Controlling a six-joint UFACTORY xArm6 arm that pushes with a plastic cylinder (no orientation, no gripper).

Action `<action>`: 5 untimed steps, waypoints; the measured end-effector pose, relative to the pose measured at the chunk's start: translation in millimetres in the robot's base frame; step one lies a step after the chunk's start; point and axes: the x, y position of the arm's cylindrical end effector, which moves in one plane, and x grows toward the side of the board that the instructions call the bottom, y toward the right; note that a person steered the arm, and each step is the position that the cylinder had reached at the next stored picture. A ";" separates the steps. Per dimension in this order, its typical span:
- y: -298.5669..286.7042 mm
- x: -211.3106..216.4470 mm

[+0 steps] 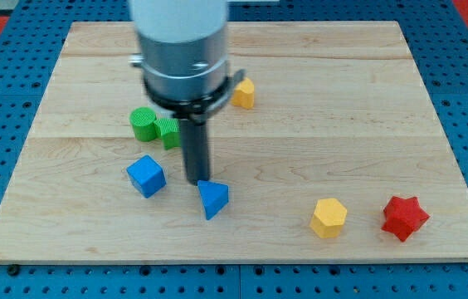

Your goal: Push the blue triangle to the left of the yellow hexagon

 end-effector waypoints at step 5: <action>76.2 3.4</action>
